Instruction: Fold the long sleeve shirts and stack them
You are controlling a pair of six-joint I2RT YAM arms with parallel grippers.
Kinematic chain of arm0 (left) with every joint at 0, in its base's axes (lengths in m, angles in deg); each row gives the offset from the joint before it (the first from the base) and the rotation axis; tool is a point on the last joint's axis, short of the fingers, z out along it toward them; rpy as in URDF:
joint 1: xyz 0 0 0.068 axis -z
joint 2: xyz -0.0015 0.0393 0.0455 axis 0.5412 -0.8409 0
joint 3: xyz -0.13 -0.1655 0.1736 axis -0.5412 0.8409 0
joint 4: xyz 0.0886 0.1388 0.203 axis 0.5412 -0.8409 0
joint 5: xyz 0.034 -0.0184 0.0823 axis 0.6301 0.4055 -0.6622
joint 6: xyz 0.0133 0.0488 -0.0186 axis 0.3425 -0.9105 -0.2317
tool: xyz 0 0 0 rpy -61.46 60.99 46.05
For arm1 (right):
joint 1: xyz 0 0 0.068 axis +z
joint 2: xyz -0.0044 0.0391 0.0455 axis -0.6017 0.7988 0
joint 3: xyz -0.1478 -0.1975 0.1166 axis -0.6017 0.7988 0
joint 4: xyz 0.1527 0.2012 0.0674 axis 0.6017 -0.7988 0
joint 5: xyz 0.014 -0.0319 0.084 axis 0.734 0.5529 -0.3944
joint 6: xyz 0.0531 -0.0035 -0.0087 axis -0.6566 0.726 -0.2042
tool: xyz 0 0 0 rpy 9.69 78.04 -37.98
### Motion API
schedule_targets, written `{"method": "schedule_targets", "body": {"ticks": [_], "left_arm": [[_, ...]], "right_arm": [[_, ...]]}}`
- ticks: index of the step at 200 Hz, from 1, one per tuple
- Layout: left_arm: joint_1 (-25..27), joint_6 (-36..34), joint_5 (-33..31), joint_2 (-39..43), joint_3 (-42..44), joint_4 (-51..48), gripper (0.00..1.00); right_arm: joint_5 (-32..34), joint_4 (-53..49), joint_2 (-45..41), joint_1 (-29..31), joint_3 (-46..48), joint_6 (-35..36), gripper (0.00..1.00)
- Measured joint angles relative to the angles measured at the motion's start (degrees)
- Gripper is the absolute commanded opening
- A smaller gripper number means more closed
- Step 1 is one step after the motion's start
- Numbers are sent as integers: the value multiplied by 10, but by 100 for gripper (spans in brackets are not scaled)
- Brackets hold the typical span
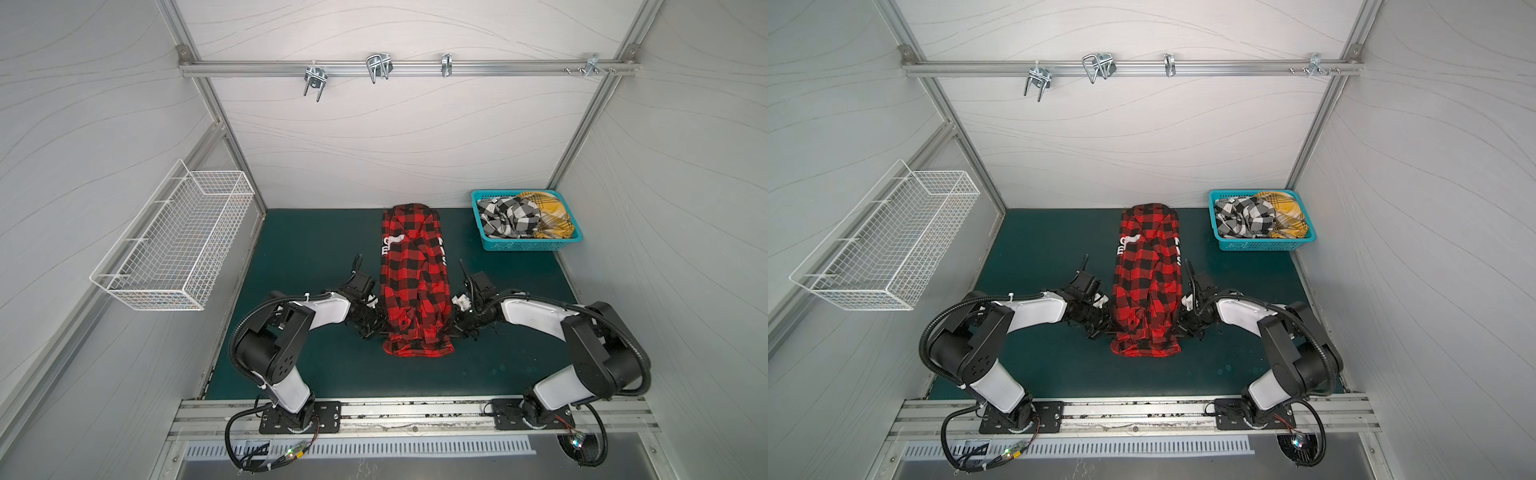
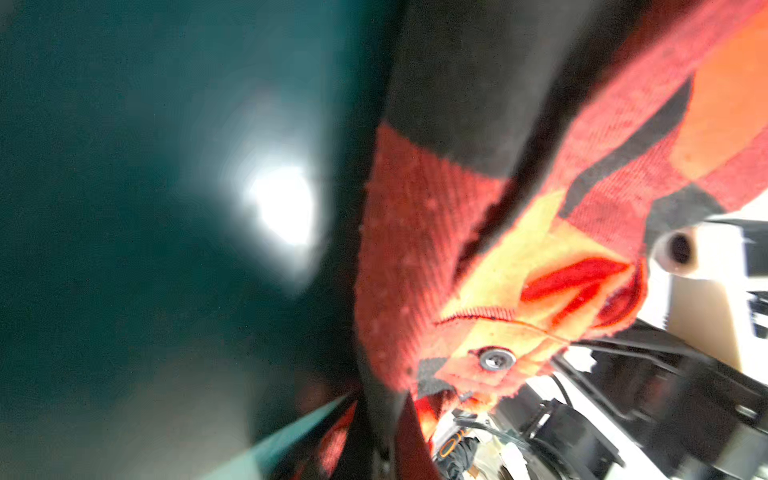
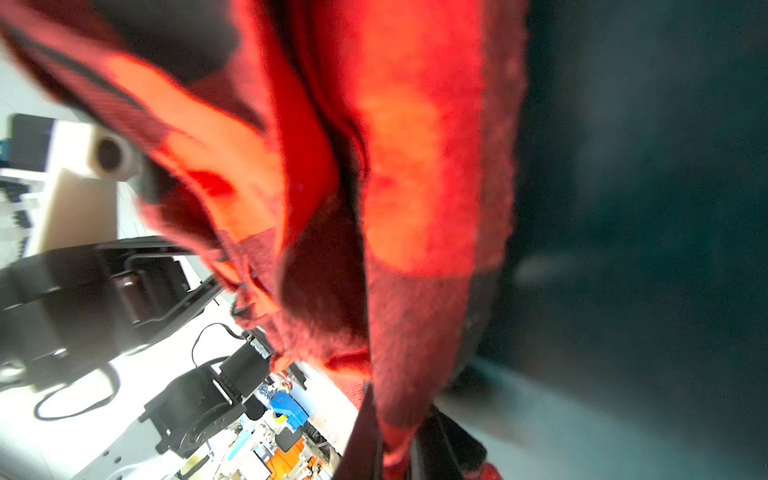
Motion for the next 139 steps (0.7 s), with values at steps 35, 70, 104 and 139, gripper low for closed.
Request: {"method": "schedule_targets", "body": {"ticks": [35,70,104,139], "left_arm": [[10,1,-6,49,39,-30,0],[32,10,-6,76,67,-35,19],[57,23,-9,102,74,-40,40],[79,42,-34,203,124,-109,53]], "right_arm": [[0,-21,-60,28,3,-17,5],[2,-23,-92,45,37,-37,7],[11,-21,-66,48,57,-47,6],[21,-8,-43,60,59,-56,6]]}}
